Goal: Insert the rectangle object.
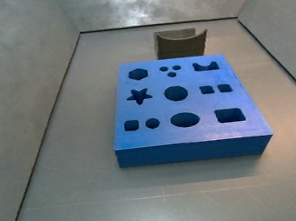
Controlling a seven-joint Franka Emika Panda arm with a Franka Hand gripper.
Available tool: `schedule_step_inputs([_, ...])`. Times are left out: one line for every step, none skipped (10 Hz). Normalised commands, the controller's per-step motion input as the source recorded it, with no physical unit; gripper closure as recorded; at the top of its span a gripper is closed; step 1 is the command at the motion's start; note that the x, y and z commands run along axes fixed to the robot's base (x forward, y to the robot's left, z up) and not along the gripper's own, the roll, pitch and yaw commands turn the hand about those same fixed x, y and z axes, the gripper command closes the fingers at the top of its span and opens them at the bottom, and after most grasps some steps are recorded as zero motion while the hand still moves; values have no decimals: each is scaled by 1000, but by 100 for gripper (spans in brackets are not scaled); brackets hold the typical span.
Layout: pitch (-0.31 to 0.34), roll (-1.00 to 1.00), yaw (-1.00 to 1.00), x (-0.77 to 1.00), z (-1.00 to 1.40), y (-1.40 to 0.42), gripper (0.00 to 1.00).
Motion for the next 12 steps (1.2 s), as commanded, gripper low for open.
schedule_step_inputs([287,67,13,64,5,-218,100])
schedule_step_inputs([229,59,13,68,-1,-150,100])
schedule_step_inputs([-4,16,-946,54,-103,-117,100])
schedule_step_inputs([-4,20,-814,220,-106,-140,100])
schedule_step_inputs([-4,20,-757,286,-109,-149,100])
schedule_step_inputs([-10,13,-860,169,-94,-134,100])
schedule_step_inputs([-14,7,-977,34,-89,-114,100])
schedule_step_inputs([-4,6,-986,23,-89,-111,100])
schedule_step_inputs([-3,9,-969,37,-89,-117,100])
schedule_step_inputs([-4,13,-986,17,-100,-111,100])
schedule_step_inputs([-6,13,-994,11,-106,-106,100])
schedule_step_inputs([-6,13,-994,9,-103,-106,100])
